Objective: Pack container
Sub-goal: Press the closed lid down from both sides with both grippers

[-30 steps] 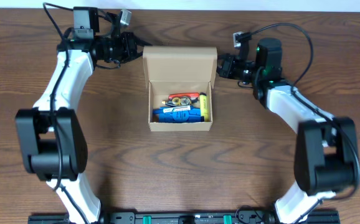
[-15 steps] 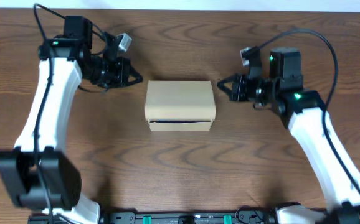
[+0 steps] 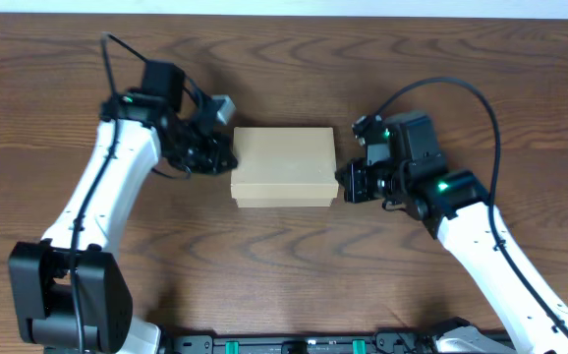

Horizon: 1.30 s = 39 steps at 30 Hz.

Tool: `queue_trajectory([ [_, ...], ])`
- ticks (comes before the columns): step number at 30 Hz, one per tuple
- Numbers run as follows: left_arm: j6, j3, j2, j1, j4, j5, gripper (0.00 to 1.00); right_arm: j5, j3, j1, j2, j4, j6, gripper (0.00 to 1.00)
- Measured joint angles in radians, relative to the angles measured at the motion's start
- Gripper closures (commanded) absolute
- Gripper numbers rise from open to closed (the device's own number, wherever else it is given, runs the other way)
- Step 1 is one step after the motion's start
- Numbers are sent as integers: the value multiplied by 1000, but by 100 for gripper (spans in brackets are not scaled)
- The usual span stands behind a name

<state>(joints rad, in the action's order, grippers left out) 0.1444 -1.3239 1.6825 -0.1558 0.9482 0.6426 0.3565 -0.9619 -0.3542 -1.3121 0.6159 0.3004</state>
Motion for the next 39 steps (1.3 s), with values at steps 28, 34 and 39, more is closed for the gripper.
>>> queue_trajectory([
  [28, -66, 125, 1, -13, -93, -7, 94, -46, 148, 0, -77, -138, 89, 99],
  [34, -66, 125, 1, -13, -93, -7, 94, -62, 148, 0, 28, -148, 113, 99],
  [39, -66, 125, 1, -13, -93, -7, 94, -66, 148, -41, 93, -158, 113, 99],
])
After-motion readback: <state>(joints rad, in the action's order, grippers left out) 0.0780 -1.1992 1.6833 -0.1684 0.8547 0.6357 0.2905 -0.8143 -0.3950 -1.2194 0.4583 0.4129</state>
